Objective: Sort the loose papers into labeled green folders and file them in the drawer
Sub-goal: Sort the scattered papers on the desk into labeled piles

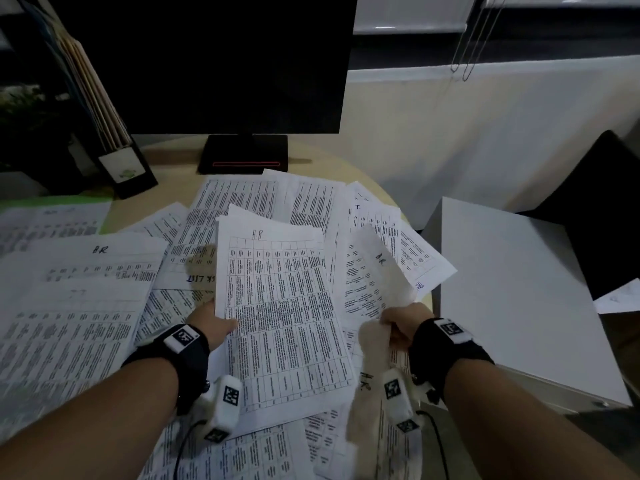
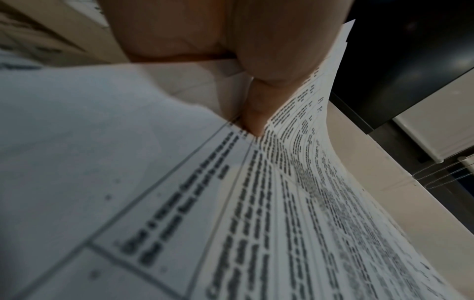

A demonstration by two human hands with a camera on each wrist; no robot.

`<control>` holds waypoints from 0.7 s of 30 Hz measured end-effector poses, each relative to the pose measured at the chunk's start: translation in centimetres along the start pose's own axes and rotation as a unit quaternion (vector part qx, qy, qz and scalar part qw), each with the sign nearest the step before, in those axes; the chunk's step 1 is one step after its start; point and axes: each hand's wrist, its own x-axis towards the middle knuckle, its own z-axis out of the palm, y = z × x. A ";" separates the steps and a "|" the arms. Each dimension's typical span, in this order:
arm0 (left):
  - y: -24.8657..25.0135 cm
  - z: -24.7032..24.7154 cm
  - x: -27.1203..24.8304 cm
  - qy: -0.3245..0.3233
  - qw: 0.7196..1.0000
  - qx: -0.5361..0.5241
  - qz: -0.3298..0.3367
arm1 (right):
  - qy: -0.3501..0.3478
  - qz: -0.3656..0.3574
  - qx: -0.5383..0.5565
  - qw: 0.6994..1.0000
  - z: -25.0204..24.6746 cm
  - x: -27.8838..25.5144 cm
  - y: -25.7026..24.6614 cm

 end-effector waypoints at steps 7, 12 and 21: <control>-1.0 0.2 1.1 -0.016 0.999 0.034 -0.015 | 0.072 -0.110 -0.099 0.986 0.5 -1.3 -0.3; -0.7 -0.1 0.7 -0.026 0.999 0.031 -0.020 | 0.200 -0.209 -0.163 0.943 -1.8 -3.4 -3.3; -0.2 -4.0 0.7 0.090 0.993 -0.047 0.054 | 0.264 -0.402 -0.130 0.867 -6.4 -9.6 -12.0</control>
